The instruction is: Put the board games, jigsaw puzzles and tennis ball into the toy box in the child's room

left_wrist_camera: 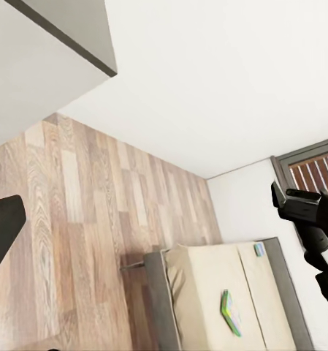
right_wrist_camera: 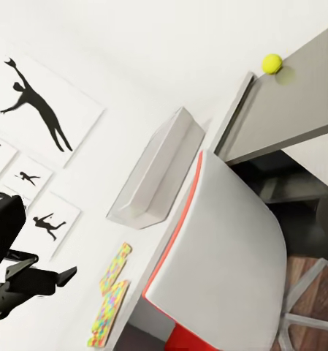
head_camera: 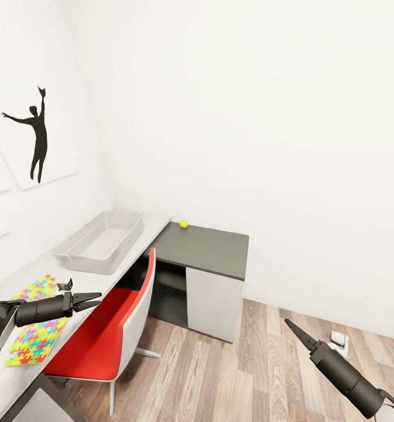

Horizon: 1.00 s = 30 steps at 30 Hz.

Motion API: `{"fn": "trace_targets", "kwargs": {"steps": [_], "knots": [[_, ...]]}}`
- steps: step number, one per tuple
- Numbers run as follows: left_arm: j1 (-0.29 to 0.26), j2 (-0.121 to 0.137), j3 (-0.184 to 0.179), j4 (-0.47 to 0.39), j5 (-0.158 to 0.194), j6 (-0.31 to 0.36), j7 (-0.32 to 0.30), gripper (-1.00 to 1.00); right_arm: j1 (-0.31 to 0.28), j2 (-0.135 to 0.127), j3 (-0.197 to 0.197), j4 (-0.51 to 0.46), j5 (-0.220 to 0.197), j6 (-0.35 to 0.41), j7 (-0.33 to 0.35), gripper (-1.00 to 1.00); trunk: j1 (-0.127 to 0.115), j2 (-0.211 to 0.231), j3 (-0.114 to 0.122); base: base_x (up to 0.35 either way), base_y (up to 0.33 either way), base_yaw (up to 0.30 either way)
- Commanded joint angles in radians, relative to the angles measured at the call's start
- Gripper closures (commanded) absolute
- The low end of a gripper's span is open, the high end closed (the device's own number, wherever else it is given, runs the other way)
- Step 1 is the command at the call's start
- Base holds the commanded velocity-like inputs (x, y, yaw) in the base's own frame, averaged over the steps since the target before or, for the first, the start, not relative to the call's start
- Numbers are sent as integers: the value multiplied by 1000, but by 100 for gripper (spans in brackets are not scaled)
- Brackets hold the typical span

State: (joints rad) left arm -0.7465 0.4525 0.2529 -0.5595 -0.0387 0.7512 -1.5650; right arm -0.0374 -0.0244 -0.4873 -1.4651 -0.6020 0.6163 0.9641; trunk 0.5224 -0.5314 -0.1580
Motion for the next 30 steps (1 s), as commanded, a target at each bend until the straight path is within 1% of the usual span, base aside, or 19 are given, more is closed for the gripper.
{"fn": "trace_targets", "kwargs": {"steps": [1,8,13,15,16,17,18,19,20,21,22,24,25,26,28,29,30], "knots": [[-1,0,2,0,-4,11,-6,-100,-1,-1,0,0,-5,7,1,-100,0,-2,-1,0,0,-199],[-1,-2,1,0,-4,10,-6,-100,-1,-2,0,0,-5,8,1,-100,0,-2,8,0,0,-204],[0,-11,-1,-2,-4,10,-6,-100,-1,-1,0,0,-5,8,1,-100,0,-2,14,0,0,-207],[0,-20,-2,-5,-4,10,-6,-100,-1,-2,0,0,-5,8,1,-100,0,-2,16,0,0,-207],[1,-31,-3,-15,-4,10,-6,-100,-1,-1,0,0,-4,7,1,-100,0,-2,17,0,0,-207],[2,-48,-4,-38,-3,12,-6,-100,-1,-1,0,0,-4,7,1,-100,0,-2,18,0,0,-207],[2,-58,-4,-52,-2,13,-6,-100,-1,-1,0,0,-3,7,0,-100,0,-2,20,0,0,-207],[4,-80,-6,-84,-1,17,-6,-100,-1,0,0,0,-3,7,0,-100,0,-2,21,0,0,-207],[6,-92,-7,-100,0,19,-6,-100,-1,0,0,0,-2,7,0,-100,0,-2,22,0,0,-207],[9,-122,-13,-134,0,27,-6,-100,-1,0,1,0,-2,7,0,-100,0,-2,23,0,0,-207],[12,-158,-25,-164,-1,38,-6,-100,-1,0,0,0,-1,7,0,-100,0,-2,24,0,0,-207],[23,-226,-72,-199,-7,49,-6,-100,-1,-2,-1,0,-2,6,0,-100,0,-2,27,0,0,-207],[26,-240,-87,-206,-8,51,-6,-100,-1,-3,-1,1,-2,6,0,-100,0,-2,28,0,0,-207],[31,-262,-121,-217,-9,53,-6,-100,-1,-2,-1,1,-2,6,0,-100,0,-2,29,0,0,-207],[34,-277,-157,-224,-11,54,-6,-100,-1,-3,-2,1,-2,6,0,-100,0,-2,32,0,0,-207],[36,-286,-190,-229,-12,55,-6,-100,-1,-3,-2,1,-2,6,0,-100,0,-2,33,0,0,-207],[37,-290,-205,-230,-12,56,-6,-100,-1,-3,-2,1,-2,6,0,-100,0,-2,34,0,0,-207]]}}
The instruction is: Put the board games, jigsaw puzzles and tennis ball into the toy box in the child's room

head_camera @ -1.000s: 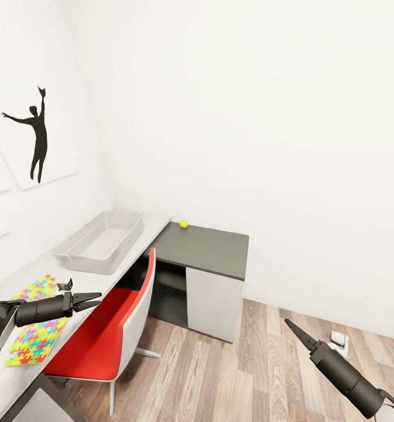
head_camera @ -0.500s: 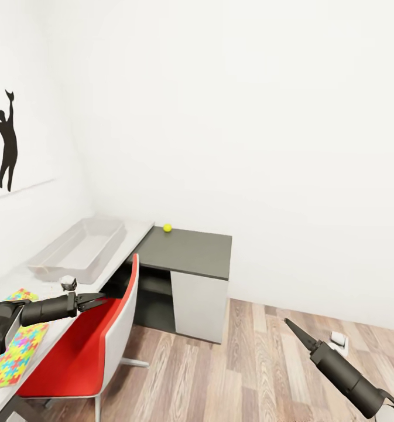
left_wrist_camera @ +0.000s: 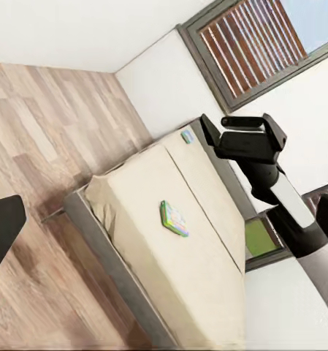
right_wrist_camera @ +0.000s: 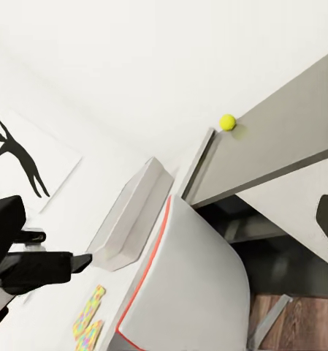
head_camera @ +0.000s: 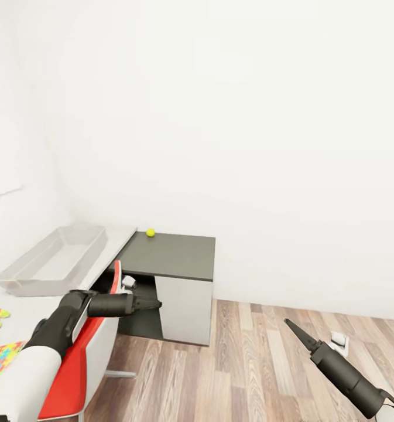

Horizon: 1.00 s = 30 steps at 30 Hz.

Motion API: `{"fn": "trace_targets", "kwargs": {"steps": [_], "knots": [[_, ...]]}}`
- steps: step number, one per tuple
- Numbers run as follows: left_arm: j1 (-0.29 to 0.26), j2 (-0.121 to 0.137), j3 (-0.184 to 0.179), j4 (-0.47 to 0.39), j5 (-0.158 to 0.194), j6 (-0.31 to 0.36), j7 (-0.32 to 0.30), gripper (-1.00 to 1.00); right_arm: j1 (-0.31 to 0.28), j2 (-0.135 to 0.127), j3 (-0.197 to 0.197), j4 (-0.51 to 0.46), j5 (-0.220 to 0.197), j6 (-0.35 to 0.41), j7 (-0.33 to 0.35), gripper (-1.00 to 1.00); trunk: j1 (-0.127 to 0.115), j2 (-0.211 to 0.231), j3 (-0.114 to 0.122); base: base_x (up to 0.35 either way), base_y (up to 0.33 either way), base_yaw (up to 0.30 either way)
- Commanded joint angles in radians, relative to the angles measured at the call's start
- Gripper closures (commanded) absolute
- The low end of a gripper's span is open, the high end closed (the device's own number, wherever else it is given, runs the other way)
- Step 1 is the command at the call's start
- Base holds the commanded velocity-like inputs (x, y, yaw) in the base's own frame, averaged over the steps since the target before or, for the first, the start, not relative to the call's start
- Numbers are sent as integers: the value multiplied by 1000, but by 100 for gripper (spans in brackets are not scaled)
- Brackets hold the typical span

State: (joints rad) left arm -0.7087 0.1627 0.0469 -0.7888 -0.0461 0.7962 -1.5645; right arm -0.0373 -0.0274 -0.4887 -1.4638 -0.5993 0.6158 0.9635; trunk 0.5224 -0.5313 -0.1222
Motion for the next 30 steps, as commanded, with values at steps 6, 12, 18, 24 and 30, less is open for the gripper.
{"fn": "trace_targets", "kwargs": {"steps": [6,12,18,24,30], "knots": [[5,-13,-66,-6,-9,12,3,-100,-1,0,-1,0,-5,7,1,-100,0,-2,5,0,0,-207],[16,-19,-95,-7,-11,12,184,-100,-1,0,-1,0,-6,7,1,-100,0,-2,13,0,0,-207],[18,-22,-101,-7,-11,10,265,-100,-1,0,-1,0,-7,7,1,-100,0,-2,20,0,0,-207],[18,-21,-100,-7,-11,-29,271,-100,-1,-1,-1,0,-7,8,1,-100,0,-2,27,0,0,-207],[18,-22,-101,-7,-12,-48,272,-100,-1,-2,-2,0,-8,10,1,-100,0,-2,34,0,0,-207]]}}
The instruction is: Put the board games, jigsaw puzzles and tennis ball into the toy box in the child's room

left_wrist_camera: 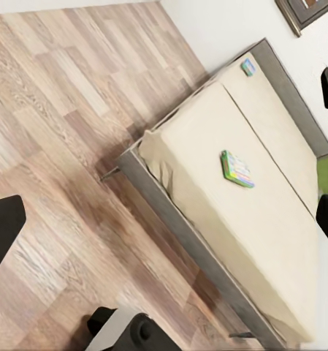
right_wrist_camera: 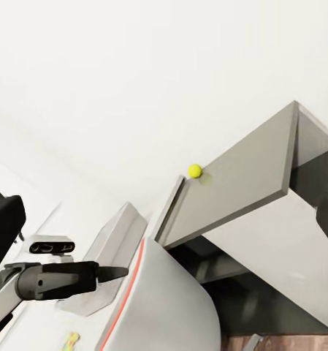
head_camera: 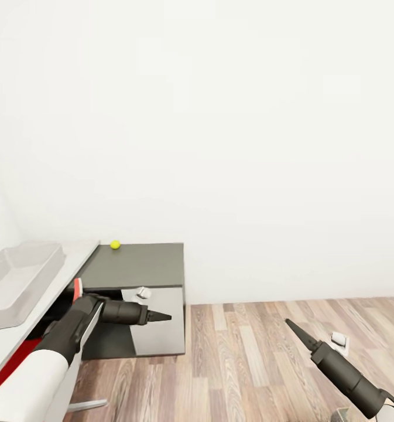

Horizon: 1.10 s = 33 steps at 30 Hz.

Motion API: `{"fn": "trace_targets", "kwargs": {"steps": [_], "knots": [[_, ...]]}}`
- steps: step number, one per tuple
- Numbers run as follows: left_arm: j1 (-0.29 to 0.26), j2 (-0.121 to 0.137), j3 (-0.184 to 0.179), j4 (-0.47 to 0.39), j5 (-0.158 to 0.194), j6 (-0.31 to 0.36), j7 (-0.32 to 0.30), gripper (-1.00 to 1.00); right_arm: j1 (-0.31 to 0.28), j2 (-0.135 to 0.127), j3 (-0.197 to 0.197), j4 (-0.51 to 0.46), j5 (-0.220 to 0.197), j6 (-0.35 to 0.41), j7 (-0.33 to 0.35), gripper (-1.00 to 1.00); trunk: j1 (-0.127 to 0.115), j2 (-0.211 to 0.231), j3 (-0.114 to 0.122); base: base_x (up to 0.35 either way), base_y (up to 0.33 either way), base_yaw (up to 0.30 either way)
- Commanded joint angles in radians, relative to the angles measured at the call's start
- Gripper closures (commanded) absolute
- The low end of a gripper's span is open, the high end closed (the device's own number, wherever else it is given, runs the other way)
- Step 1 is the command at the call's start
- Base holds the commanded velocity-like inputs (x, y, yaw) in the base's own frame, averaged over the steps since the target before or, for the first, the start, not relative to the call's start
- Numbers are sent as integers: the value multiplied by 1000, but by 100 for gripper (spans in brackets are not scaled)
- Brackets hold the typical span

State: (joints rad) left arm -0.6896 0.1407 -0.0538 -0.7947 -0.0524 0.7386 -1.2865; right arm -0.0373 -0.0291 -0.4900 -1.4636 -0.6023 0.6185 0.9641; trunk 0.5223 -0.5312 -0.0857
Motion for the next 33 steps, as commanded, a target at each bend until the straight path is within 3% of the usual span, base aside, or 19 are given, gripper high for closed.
{"fn": "trace_targets", "kwargs": {"steps": [1,33], "knots": [[-1,0,0,-1,-6,9,-5,-100,-1,0,-1,0,-5,7,1,-100,0,-2,-1,0,0,-207],[1,7,3,4,-6,7,0,-100,-1,-2,-4,0,-5,9,1,-100,0,-2,38,-10,6,-206]]}}
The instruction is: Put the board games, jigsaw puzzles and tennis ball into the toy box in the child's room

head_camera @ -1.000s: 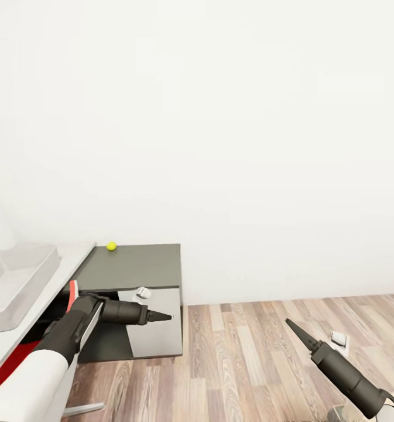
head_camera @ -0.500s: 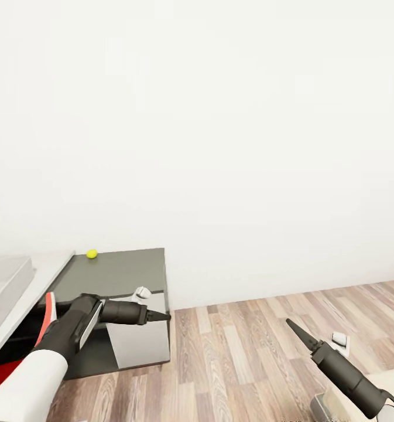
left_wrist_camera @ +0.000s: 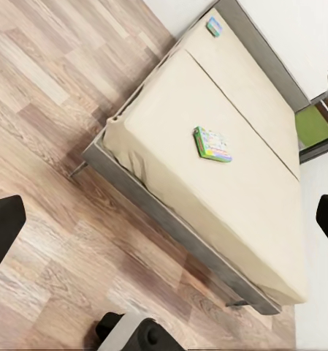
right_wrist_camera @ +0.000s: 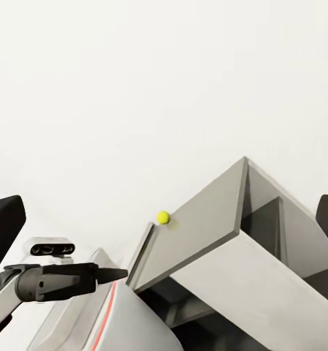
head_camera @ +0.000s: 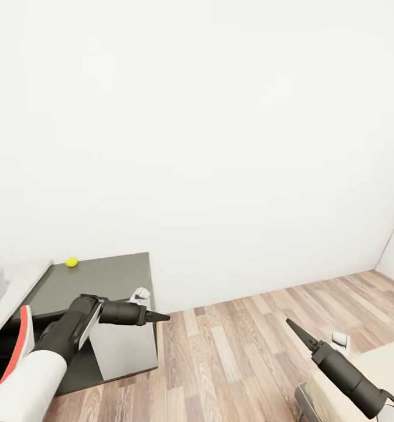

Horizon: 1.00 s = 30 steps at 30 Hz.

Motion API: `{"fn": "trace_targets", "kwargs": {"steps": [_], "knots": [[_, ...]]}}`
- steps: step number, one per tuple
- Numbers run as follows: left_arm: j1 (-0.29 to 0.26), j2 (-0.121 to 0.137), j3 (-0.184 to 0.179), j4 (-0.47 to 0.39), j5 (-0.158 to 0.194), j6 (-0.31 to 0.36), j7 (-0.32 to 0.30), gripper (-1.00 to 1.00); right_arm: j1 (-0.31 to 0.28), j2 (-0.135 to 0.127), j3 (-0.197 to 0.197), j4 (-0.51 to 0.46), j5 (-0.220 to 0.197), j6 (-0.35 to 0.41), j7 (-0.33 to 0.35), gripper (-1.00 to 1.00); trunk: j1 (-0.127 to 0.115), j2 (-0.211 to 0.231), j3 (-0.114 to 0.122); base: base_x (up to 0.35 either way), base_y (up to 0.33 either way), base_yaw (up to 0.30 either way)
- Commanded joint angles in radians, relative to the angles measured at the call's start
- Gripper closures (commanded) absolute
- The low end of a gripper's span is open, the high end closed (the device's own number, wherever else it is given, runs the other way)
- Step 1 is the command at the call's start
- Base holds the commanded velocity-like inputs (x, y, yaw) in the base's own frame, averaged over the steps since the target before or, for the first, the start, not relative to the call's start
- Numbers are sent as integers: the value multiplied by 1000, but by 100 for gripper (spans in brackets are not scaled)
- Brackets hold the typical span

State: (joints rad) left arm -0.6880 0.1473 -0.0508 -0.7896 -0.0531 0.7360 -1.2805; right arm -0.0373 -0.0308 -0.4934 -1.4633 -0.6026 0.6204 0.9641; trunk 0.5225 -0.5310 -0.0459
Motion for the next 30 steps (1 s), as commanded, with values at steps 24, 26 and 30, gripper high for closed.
{"fn": "trace_targets", "kwargs": {"steps": [24,26,30], "knots": [[-1,3,2,1,-5,9,-5,-100,-1,0,-1,0,-8,10,-1,-100,0,-2,9,-30,36,-92],[-1,3,2,1,-5,9,-5,-100,-1,0,-1,0,-9,10,0,-100,0,-2,12,0,0,-216],[-1,3,2,1,-5,10,-5,-100,-1,0,-1,1,-9,10,0,-100,0,-2,16,0,13,-218]]}}
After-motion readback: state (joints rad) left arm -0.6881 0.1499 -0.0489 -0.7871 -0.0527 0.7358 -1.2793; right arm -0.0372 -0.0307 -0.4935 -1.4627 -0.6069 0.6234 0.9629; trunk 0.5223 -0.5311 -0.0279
